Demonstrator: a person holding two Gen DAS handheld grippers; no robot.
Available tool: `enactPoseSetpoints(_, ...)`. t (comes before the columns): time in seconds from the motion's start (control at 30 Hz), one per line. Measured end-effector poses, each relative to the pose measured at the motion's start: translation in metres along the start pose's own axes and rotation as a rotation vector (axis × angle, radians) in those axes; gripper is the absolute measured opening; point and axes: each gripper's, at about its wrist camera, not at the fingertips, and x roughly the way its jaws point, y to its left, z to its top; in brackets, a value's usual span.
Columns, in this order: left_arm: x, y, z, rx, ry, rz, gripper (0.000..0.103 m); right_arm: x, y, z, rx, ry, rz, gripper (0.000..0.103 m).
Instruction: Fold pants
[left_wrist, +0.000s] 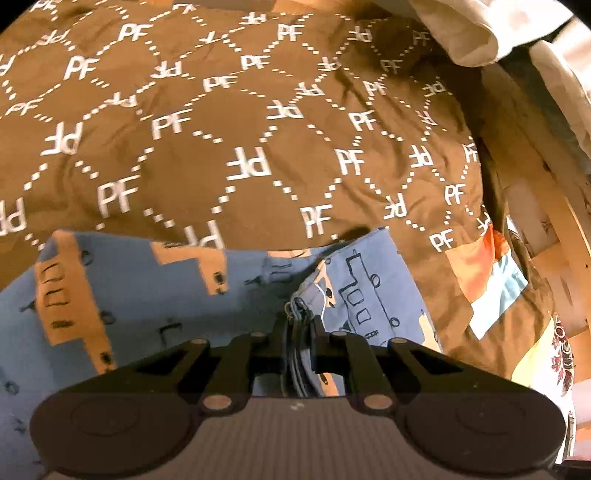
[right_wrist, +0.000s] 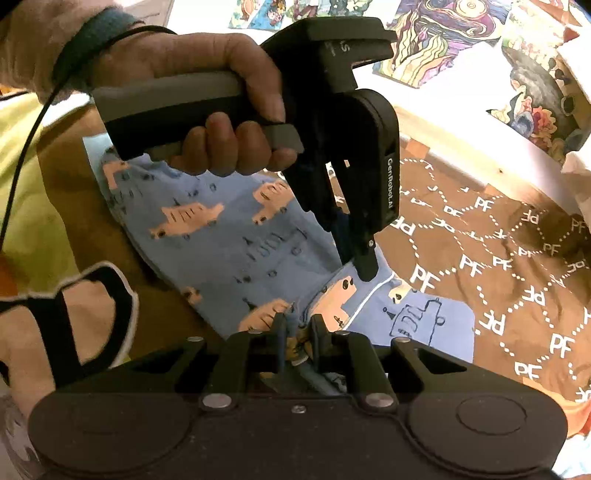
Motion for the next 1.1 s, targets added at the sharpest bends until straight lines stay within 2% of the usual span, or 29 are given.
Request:
enactPoseSetpoints(0.5, -0.053, 0.060, -0.014, -0.048, -0.008, 0.020, 0.012, 0.018, 0.036, 0.040, 0.019, -0.054, 0.151, 0.014)
enactPoseSetpoints(0.7, -0.063, 0.086, -0.023, -0.069, 0.006, 0.042, 0.012, 0.029, 0.053, 0.051, 0.013, -0.053, 0.207, 0.014)
enactPoseSetpoints(1.1, -0.066, 0.113, -0.031, -0.058, 0.024, 0.067, 0.012, 0.054, 0.072, 0.060, 0.033, -0.029, 0.268, 0.014)
